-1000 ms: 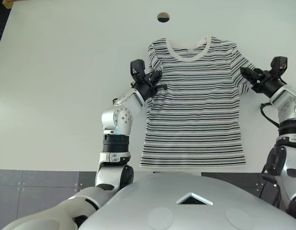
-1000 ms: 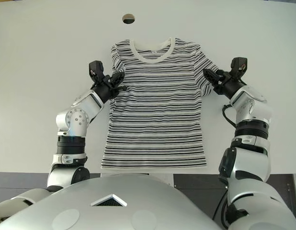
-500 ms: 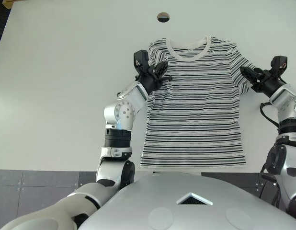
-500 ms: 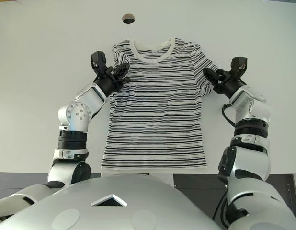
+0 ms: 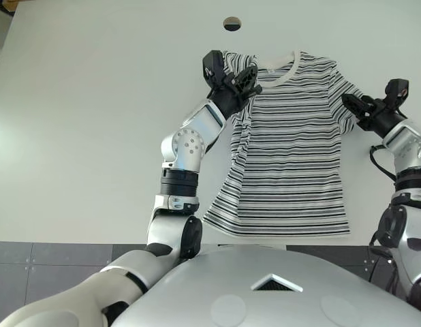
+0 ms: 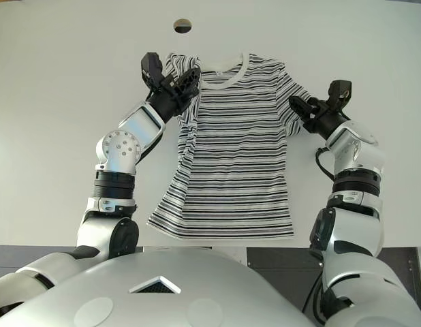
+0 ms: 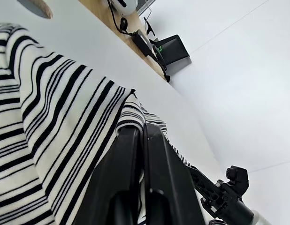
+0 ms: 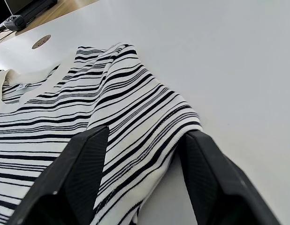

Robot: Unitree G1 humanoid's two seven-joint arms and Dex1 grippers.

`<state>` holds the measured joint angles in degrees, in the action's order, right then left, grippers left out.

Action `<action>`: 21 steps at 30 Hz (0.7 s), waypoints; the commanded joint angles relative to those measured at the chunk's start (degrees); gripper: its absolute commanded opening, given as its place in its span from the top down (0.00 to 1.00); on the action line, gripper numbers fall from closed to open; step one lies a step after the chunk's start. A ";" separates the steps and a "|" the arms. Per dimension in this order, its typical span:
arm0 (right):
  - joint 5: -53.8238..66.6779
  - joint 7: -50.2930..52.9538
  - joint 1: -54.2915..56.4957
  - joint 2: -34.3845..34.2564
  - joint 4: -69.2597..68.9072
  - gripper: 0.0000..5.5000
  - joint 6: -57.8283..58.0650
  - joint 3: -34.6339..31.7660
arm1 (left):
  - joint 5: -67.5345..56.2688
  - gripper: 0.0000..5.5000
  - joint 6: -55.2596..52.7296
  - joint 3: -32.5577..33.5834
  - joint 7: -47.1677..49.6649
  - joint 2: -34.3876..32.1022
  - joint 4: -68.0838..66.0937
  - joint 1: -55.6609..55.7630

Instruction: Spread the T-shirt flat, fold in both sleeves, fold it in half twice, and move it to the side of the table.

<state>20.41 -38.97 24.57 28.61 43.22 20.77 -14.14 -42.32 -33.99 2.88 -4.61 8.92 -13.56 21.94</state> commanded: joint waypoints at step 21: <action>-2.10 0.14 1.53 -0.47 1.40 0.52 0.89 0.87 | 14.56 0.53 25.43 -0.54 -11.21 -7.05 22.28 -6.65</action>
<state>19.09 -38.95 26.00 27.91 44.26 20.63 -13.58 -30.33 -12.01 1.90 -14.78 3.78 6.03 16.17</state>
